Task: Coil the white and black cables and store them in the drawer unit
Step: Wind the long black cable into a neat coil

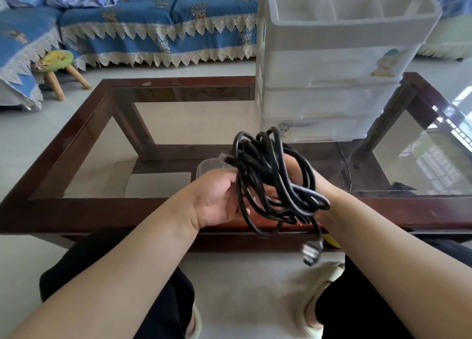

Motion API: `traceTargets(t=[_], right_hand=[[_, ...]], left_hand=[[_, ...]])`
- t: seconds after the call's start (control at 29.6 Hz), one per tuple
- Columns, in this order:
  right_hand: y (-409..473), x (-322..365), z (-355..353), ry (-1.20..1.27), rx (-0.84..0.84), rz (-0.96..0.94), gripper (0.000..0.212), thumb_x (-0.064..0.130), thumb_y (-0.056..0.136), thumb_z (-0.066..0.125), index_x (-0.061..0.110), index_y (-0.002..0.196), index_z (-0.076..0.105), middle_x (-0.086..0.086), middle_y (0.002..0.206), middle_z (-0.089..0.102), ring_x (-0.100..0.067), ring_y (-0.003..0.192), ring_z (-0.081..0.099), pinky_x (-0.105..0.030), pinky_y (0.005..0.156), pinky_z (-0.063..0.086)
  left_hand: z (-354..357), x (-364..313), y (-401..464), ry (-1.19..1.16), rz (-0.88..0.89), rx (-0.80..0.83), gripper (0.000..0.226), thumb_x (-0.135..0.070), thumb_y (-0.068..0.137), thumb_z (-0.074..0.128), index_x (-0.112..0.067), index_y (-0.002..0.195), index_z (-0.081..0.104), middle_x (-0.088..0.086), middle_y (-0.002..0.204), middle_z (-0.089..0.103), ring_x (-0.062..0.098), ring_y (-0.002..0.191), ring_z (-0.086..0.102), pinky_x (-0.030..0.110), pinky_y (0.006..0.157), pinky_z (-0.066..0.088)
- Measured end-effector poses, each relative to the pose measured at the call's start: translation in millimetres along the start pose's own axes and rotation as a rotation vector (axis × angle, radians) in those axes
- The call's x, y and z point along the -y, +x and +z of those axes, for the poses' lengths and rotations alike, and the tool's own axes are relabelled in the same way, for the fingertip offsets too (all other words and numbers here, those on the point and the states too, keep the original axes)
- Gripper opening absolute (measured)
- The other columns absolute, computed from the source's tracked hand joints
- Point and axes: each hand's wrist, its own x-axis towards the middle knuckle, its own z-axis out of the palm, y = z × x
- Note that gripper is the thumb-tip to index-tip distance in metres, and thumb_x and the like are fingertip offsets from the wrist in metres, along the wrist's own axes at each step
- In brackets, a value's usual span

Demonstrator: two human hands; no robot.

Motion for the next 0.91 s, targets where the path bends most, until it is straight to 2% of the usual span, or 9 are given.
traceTargets(t=[0.14,0.3,0.37,0.44,0.54,0.61,0.68,0.81,0.91], right_hand=[[-13.6,0.3,8.8,-0.101,0.085,0.075,0.053,0.066,0.064,0.071,0.015,0.075,0.065,-0.011,0.07,0.049,-0.023,0.061,0.049,-0.027,0.064,0.044],[-17.6,4.4,14.4,-0.153,0.007,0.024,0.059,0.067,0.081,0.049,0.013,0.084,0.073,-0.022,0.1,0.035,-0.035,0.092,0.028,-0.037,0.076,0.03],[-18.8,6.4,14.3,-0.182,-0.005,0.005,0.06,0.065,0.083,0.047,0.011,0.086,0.073,-0.026,0.104,0.036,-0.038,0.095,0.029,-0.04,0.079,0.029],[-20.3,8.7,16.5,-0.217,-0.023,-0.023,0.058,0.068,0.075,0.056,0.012,0.079,0.072,-0.024,0.09,0.04,-0.036,0.081,0.036,-0.036,0.074,0.035],[-21.5,10.3,17.2,-0.187,-0.082,-0.022,0.052,0.059,0.078,0.055,0.015,0.056,0.072,-0.01,0.065,0.063,-0.02,0.057,0.061,-0.022,0.057,0.049],[-18.6,6.9,9.3,-0.187,-0.086,-0.031,0.056,0.054,0.087,0.043,0.022,0.053,0.075,0.004,0.061,0.069,-0.007,0.057,0.066,-0.021,0.06,0.051],[-15.8,4.7,5.5,-0.215,-0.106,-0.024,0.05,0.056,0.083,0.046,0.023,0.059,0.076,0.005,0.067,0.071,-0.007,0.063,0.068,-0.027,0.073,0.048],[-13.6,5.6,4.2,-0.255,-0.139,-0.029,0.05,0.059,0.079,0.048,0.02,0.067,0.077,-0.002,0.075,0.073,-0.013,0.069,0.069,-0.033,0.078,0.05],[-15.1,8.8,9.6,-0.286,-0.151,-0.03,0.062,0.062,0.074,0.05,0.009,0.096,0.073,-0.021,0.107,0.069,-0.031,0.097,0.064,-0.041,0.09,0.054]], left_hand=[[0.9,-3.5,-3.4,0.008,-0.012,0.12,0.03,-0.024,0.092,0.052,-0.002,0.109,0.063,0.018,0.114,0.06,0.033,0.107,0.056,0.049,0.108,0.034],[0.9,0.9,-4.3,-0.031,0.035,0.109,0.029,-0.025,0.091,0.052,-0.003,0.104,0.067,0.016,0.106,0.066,0.03,0.099,0.062,0.046,0.098,0.045],[3.0,0.7,-4.1,-0.037,0.062,0.099,0.029,-0.026,0.091,0.052,-0.005,0.101,0.068,0.013,0.103,0.067,0.028,0.098,0.063,0.044,0.096,0.047],[11.8,-0.1,-4.9,-0.084,0.113,0.043,0.026,-0.025,0.094,0.049,-0.005,0.102,0.064,0.01,0.095,0.068,0.024,0.093,0.064,0.038,0.091,0.05],[14.3,11.0,-0.8,-0.17,0.276,-0.114,0.028,-0.018,0.103,0.035,-0.01,0.087,0.056,0.003,0.061,0.068,0.011,0.058,0.067,0.02,0.058,0.055],[16.9,13.7,3.5,-0.112,0.295,-0.09,0.025,-0.021,0.102,0.042,-0.005,0.105,0.061,0.01,0.089,0.07,0.018,0.085,0.067,0.029,0.081,0.054],[17.6,14.4,4.1,-0.043,0.303,-0.134,0.034,-0.021,0.101,0.046,0.002,0.122,0.058,0.015,0.114,0.061,0.028,0.107,0.057,0.042,0.1,0.044],[15.0,13.9,9.1,-0.074,0.277,-0.118,0.042,-0.023,0.099,0.05,0.006,0.13,0.051,0.017,0.125,0.052,0.031,0.118,0.049,0.046,0.111,0.032],[12.2,13.0,8.6,-0.078,0.211,-0.108,0.038,-0.025,0.096,0.05,0.0,0.125,0.053,0.015,0.121,0.055,0.029,0.115,0.051,0.043,0.108,0.036]])
